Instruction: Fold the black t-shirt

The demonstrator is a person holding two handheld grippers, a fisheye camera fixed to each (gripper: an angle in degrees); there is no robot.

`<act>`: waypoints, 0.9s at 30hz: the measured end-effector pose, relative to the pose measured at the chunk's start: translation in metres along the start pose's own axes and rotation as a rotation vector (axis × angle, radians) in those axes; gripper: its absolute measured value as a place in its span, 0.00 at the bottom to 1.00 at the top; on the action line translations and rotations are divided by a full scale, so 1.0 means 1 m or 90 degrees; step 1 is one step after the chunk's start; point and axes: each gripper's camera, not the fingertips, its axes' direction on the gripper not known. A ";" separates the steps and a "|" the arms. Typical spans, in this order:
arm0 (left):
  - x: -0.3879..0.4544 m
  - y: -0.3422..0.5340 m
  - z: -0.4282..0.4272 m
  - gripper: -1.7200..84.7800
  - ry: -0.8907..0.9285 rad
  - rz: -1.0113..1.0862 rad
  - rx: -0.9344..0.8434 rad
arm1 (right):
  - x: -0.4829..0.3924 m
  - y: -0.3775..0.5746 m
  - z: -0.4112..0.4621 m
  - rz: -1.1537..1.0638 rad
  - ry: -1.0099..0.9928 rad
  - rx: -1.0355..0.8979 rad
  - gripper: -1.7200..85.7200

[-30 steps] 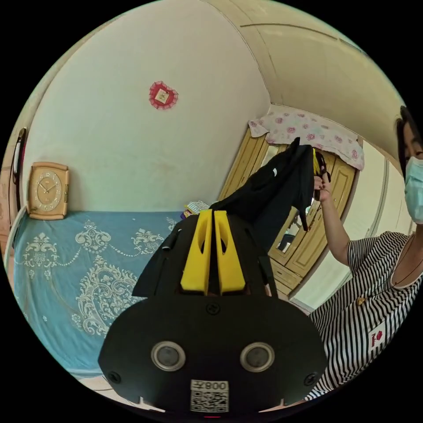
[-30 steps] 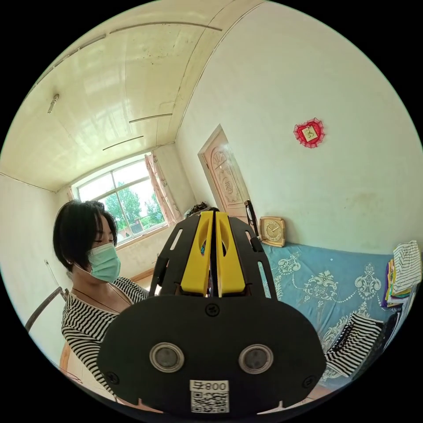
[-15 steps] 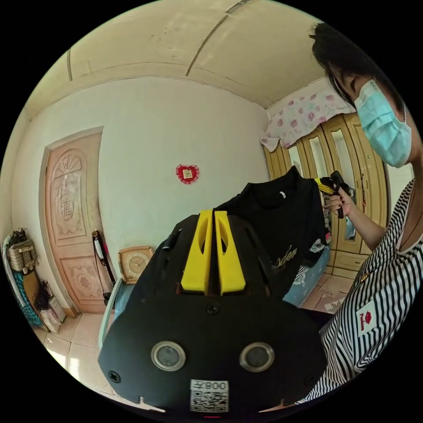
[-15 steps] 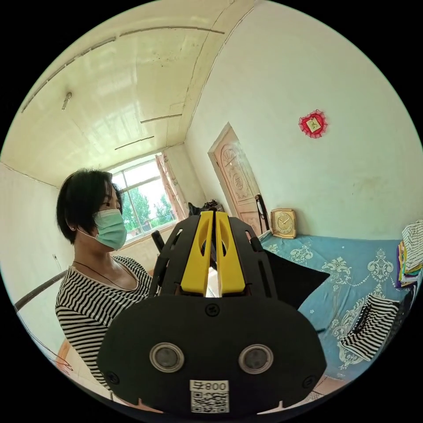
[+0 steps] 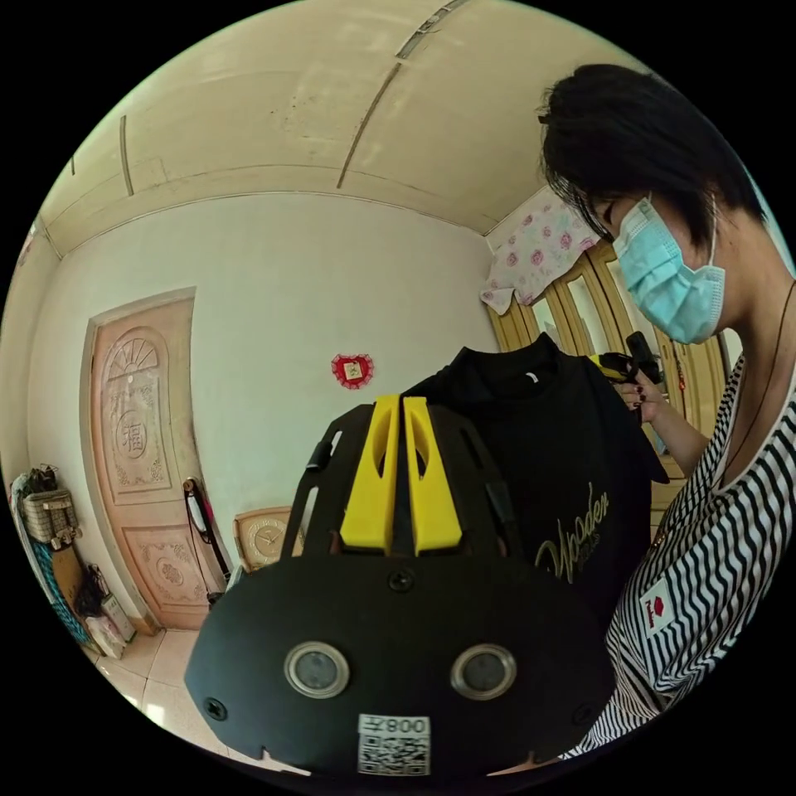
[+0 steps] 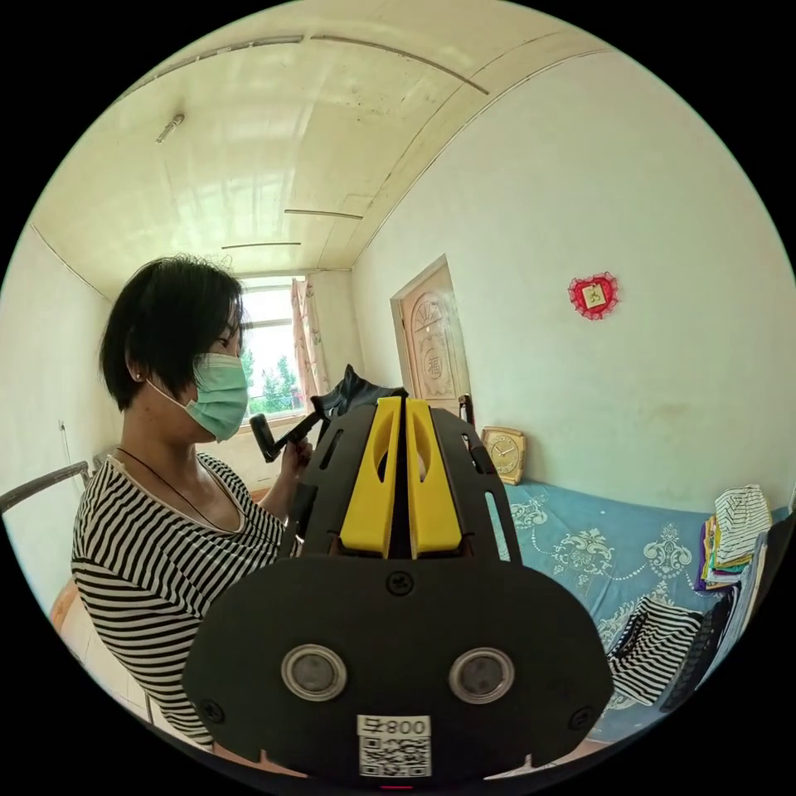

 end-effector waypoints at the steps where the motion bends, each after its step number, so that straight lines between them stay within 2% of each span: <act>1: -0.006 -0.005 0.008 0.03 0.000 0.011 -0.003 | 0.007 -0.003 -0.001 -0.001 0.007 0.001 0.02; 7: -0.061 -0.024 0.096 0.03 0.006 0.030 -0.053 | 0.118 -0.042 0.019 0.009 0.081 -0.021 0.02; 9: -0.086 -0.026 0.140 0.03 0.013 0.019 -0.086 | 0.194 -0.062 0.047 0.035 0.121 -0.055 0.02; 13: -0.160 -0.016 0.275 0.03 0.006 -0.031 -0.211 | 0.337 -0.093 0.108 0.091 0.173 -0.129 0.02; 15: -0.196 -0.001 0.345 0.03 0.010 -0.064 -0.288 | 0.446 -0.105 0.163 0.146 0.236 -0.207 0.02; 17: -0.239 0.038 0.434 0.03 -0.023 -0.109 -0.414 | 0.531 -0.101 0.201 0.213 0.232 -0.252 0.02; 21: -0.295 0.122 0.524 0.04 -0.046 -0.214 -0.615 | 0.685 -0.042 0.254 0.344 0.357 -0.384 0.02; 23: -0.322 0.172 0.545 0.04 -0.045 -0.253 -0.705 | 0.727 -0.001 0.254 0.398 0.351 -0.422 0.02; 27: -0.357 0.226 0.528 0.06 -0.001 -0.322 -0.746 | 0.774 0.101 0.214 0.463 0.283 -0.466 0.03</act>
